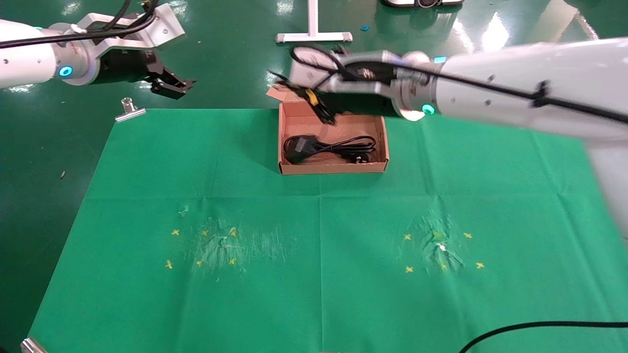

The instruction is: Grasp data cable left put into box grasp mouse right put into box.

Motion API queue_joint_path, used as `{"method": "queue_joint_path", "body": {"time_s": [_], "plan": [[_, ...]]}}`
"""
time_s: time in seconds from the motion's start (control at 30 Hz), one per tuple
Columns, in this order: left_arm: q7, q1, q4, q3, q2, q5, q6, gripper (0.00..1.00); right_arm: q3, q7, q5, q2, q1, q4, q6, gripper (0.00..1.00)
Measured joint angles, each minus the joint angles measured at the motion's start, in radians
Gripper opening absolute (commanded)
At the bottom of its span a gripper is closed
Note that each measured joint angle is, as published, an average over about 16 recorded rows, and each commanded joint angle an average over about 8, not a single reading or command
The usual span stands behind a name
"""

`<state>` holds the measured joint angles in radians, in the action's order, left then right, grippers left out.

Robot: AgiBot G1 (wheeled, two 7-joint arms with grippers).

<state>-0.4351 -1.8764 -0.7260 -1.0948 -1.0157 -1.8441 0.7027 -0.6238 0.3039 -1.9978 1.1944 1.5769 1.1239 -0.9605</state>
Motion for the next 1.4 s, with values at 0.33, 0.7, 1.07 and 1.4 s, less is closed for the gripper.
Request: {"method": "queue_joint_path", "body": {"time_s": [0.33, 0.7, 1.07, 1.4], "plan": [[-0.037, 0.004, -0.033, -0.007, 0.012, -0.024, -0.001, 1.0, -0.041, 0.018, -0.099, 0.061, -0.006, -0.165, 0.051, 1.0], [-0.039, 0.005, -0.034, -0.008, 0.012, -0.025, -0.001, 1.0, -0.04, 0.017, -0.098, 0.06, -0.009, -0.17, 0.055, 1.0], [-0.037, 0.005, -0.031, -0.007, 0.011, -0.023, -0.001, 1.0, -0.018, 0.012, -0.026, 0.022, -0.034, -0.143, 0.018, 1.0], [-0.036, 0.005, -0.031, -0.007, 0.011, -0.023, -0.001, 1.0, 0.037, -0.007, 0.172, -0.071, -0.105, -0.096, -0.067, 1.0]]}}
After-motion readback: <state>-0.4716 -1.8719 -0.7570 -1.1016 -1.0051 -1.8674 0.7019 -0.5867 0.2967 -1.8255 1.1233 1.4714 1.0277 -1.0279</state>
